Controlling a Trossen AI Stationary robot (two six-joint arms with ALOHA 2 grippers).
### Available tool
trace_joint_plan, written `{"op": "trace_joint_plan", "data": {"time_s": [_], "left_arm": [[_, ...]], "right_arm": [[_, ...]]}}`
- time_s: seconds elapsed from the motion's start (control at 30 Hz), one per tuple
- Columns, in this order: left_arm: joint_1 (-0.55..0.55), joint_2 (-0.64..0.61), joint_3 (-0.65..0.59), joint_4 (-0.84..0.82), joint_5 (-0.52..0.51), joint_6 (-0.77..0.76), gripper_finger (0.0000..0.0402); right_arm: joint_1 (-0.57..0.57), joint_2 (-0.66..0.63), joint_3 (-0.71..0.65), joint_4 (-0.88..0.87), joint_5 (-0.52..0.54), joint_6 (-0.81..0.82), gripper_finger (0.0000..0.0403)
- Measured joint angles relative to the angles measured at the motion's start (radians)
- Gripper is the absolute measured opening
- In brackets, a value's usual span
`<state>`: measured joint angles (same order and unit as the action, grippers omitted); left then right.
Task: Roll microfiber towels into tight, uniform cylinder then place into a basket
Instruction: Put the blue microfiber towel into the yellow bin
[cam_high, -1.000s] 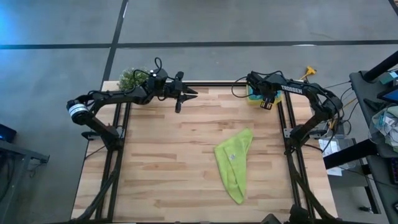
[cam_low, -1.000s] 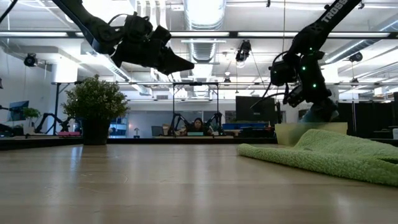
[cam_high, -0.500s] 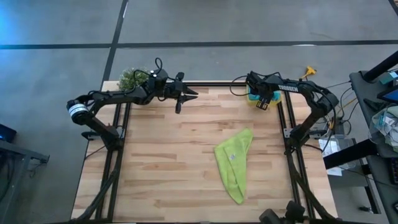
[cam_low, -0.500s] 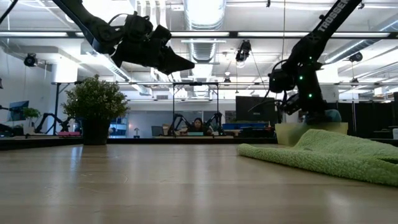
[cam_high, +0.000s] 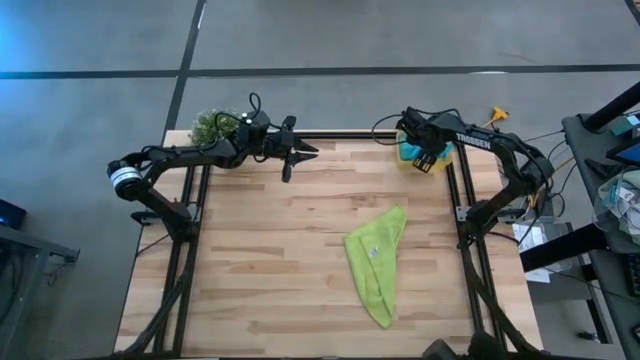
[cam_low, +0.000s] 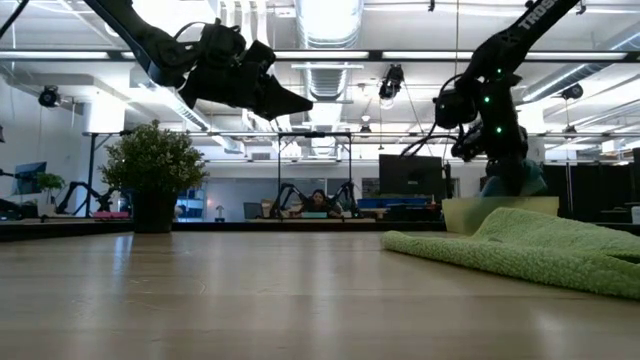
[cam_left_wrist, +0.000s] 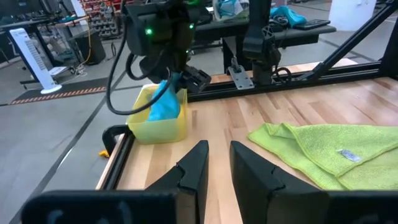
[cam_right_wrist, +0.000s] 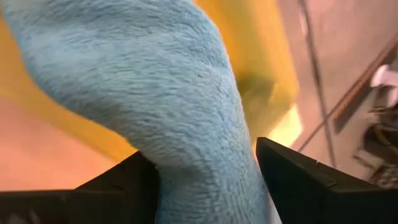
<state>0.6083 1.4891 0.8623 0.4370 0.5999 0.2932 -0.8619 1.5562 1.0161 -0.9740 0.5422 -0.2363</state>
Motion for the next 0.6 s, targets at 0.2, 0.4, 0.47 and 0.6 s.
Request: {"op": "trace_joint_plan", "data": {"time_s": [0.2, 0.4, 0.47, 0.6], "left_arm": [[0.000, 0.000, -0.001, -0.001, 0.000, 0.000, 0.0051], [0.000, 0.000, -0.001, -0.001, 0.001, 0.000, 0.0051], [0.000, 0.000, -0.001, -0.001, 0.001, 0.000, 0.0051], [0.000, 0.000, -0.001, 0.000, 0.002, 0.000, 0.0051]], "right_arm": [[0.013, 0.000, -0.010, -0.021, -0.022, 0.028, 0.0244], [0.026, 0.000, -0.005, -0.018, 0.049, 0.019, 0.0247], [0.033, 0.000, 0.006, -0.018, 0.090, 0.019, 0.0251], [0.033, -0.006, 0.033, -0.022, 0.106, 0.022, 0.0262]]}}
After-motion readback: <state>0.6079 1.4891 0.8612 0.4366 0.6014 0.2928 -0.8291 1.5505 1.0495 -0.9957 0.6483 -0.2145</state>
